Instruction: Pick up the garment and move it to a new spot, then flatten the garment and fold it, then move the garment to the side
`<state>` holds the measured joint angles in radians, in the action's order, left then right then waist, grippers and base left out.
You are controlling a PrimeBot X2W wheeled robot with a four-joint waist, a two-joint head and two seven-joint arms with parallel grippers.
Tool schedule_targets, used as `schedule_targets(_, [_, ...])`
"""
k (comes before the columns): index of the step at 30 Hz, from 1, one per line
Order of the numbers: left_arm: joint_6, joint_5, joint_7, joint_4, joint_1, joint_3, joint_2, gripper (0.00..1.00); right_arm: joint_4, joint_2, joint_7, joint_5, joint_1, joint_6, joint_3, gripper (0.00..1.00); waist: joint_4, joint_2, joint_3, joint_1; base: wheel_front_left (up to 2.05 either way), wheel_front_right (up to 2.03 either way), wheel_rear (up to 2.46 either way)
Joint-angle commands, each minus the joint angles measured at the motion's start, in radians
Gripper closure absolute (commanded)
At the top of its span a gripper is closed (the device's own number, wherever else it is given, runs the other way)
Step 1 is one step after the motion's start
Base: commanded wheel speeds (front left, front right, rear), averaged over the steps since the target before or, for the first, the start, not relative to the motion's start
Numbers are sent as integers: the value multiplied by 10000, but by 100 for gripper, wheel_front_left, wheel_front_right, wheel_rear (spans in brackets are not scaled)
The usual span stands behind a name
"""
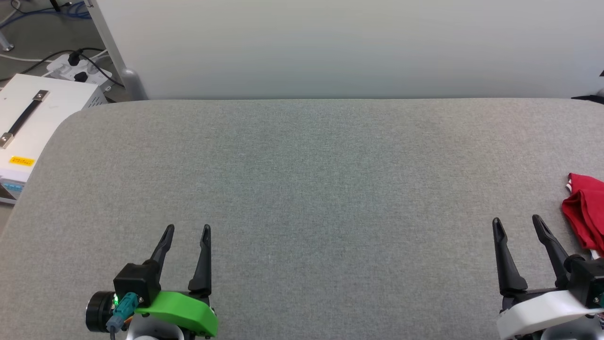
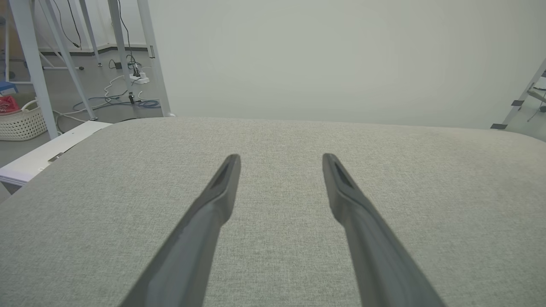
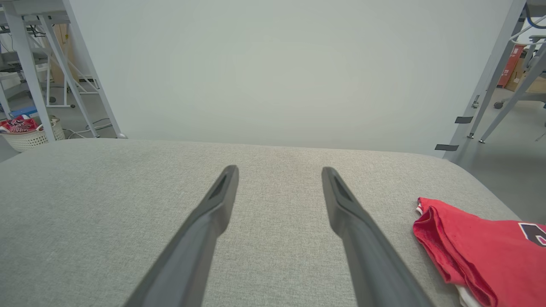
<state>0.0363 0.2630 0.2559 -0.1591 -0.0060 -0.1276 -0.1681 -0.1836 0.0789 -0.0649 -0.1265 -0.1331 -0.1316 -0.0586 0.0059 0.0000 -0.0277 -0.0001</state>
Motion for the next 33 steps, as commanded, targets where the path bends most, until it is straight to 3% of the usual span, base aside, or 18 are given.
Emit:
schedule_targets(1, [3, 1, -20, -1, 0, -2, 6, 100, 9, -2, 1, -6, 2, 0, -1, 100, 0, 0, 0, 1, 0, 0, 0])
schedule_targets(33, [-86, -643, -641, 393, 14, 312, 293, 100, 459, -73, 160, 305, 327, 2, 143, 100, -14, 0, 68, 1, 0, 0, 0])
